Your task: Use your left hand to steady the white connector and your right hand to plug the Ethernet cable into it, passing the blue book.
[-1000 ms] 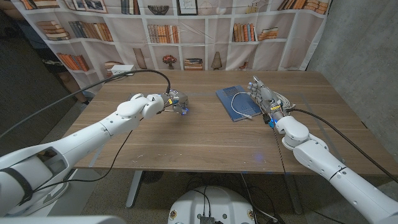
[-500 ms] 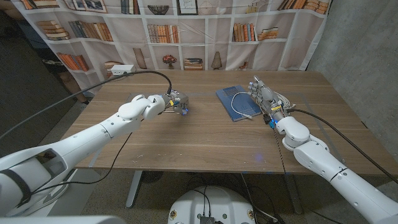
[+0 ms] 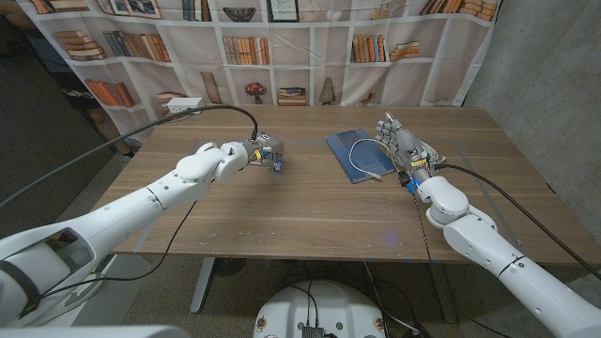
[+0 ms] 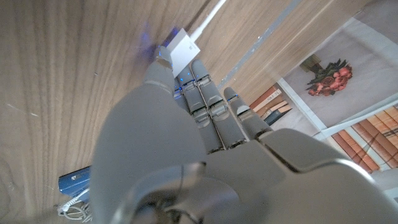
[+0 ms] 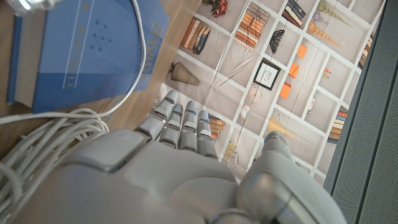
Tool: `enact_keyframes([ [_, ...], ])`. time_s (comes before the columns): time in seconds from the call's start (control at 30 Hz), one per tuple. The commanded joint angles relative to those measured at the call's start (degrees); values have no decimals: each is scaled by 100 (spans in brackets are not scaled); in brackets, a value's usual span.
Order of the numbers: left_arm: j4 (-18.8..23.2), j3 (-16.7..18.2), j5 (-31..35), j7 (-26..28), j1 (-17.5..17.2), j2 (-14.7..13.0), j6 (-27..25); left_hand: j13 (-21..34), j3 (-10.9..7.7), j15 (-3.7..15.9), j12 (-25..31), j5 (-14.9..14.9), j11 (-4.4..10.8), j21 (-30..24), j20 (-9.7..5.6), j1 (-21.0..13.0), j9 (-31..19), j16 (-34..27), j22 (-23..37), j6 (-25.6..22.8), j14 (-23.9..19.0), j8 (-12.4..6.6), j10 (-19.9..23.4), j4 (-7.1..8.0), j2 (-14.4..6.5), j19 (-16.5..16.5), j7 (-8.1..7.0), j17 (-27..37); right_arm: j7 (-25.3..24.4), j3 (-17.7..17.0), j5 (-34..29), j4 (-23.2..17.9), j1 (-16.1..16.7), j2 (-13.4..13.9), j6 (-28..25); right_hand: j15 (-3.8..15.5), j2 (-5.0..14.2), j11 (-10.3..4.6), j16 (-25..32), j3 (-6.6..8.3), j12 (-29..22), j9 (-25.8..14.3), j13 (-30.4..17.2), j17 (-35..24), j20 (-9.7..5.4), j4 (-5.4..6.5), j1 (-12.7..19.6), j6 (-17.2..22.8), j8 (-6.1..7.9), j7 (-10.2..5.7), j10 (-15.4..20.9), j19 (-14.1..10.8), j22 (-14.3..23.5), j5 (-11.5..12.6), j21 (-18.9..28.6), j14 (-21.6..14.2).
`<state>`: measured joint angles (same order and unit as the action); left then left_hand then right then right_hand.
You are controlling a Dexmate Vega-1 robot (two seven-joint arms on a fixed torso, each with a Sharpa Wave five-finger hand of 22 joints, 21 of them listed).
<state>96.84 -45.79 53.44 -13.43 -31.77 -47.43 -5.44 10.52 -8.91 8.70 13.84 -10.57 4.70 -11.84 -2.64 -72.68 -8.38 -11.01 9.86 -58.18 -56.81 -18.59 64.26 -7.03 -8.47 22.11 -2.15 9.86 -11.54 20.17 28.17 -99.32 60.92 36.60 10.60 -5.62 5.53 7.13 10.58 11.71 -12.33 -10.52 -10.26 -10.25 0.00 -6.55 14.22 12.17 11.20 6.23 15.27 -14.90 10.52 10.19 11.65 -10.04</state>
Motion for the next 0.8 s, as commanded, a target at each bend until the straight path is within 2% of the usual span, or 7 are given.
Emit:
enact_keyframes([
  [0.03, 274, 224, 96, 243, -89, -85, -152, 382, -85, 379, 42, -32, 707, 5, -425, 8, -232, 18, 18, -686, -65, -14, 750, 51, 2, 58, -92, 15, -61, -24, -63, 48, 30, -82, 154, -28, -26, 13, 6, 9, 13, -34, -33, -24, -6, 26, -29, 21, 3, -5, 59, 8, 16, -11, 4, -30],
  [0.17, 340, 317, 57, 405, -160, -113, -161, 401, -103, 379, 45, -31, 707, 8, -432, 12, -232, 28, 18, -691, -73, -7, 750, 54, 9, 63, -96, 15, -135, -28, -173, 111, 51, -146, 327, -2, -24, -3, 12, 13, 4, -34, -33, -22, -10, 23, -23, 38, 9, -5, 83, -8, 16, -10, 10, -51],
  [0.27, 387, 378, 0, 471, -206, -135, -153, 415, -117, 381, 48, -31, 707, 10, -430, 17, -233, 33, 18, -707, -82, -7, 751, 57, 13, 68, -107, 16, -262, -38, -315, 140, 94, -206, 472, 69, 12, -83, 48, 85, -51, -33, -33, -8, -67, -61, 134, 202, 67, -20, 240, -129, 11, 10, 49, -187],
  [0.43, 563, 478, -109, 323, -287, -215, -204, 437, -142, 380, 52, -30, 702, 13, -413, 26, -233, 45, 18, -721, -83, -1, 759, 60, 27, 75, -93, 15, -447, -85, -484, 113, 195, -264, 619, 125, -12, -130, 60, 123, -76, -31, -32, 0, -87, -140, 265, 289, 89, -73, 332, -196, 6, 16, 62, -277],
  [0.57, 706, 619, -284, 269, -360, -300, -207, 450, -159, 379, 50, -30, 704, 16, -414, 32, -234, 48, 19, -725, -91, 6, 756, 63, 34, 77, -96, 15, -673, -124, -700, 43, 291, -286, 645, 207, -7, -186, 58, 205, -94, -30, -30, 6, -150, -247, 495, 352, 100, -139, 421, -288, 0, 33, 78, -354],
  [0.8, 815, 739, -396, 204, -364, -368, -160, 473, -190, 381, 47, -29, 703, 21, -417, 43, -236, 58, 19, -737, -90, 15, 755, 65, 51, 79, -108, 14, -1083, -189, -1187, -393, 508, -141, 273, 328, -10, -347, 44, 325, -94, -31, -28, 12, -230, -358, 860, 419, 107, -252, 490, -365, -6, 46, 75, -427],
])
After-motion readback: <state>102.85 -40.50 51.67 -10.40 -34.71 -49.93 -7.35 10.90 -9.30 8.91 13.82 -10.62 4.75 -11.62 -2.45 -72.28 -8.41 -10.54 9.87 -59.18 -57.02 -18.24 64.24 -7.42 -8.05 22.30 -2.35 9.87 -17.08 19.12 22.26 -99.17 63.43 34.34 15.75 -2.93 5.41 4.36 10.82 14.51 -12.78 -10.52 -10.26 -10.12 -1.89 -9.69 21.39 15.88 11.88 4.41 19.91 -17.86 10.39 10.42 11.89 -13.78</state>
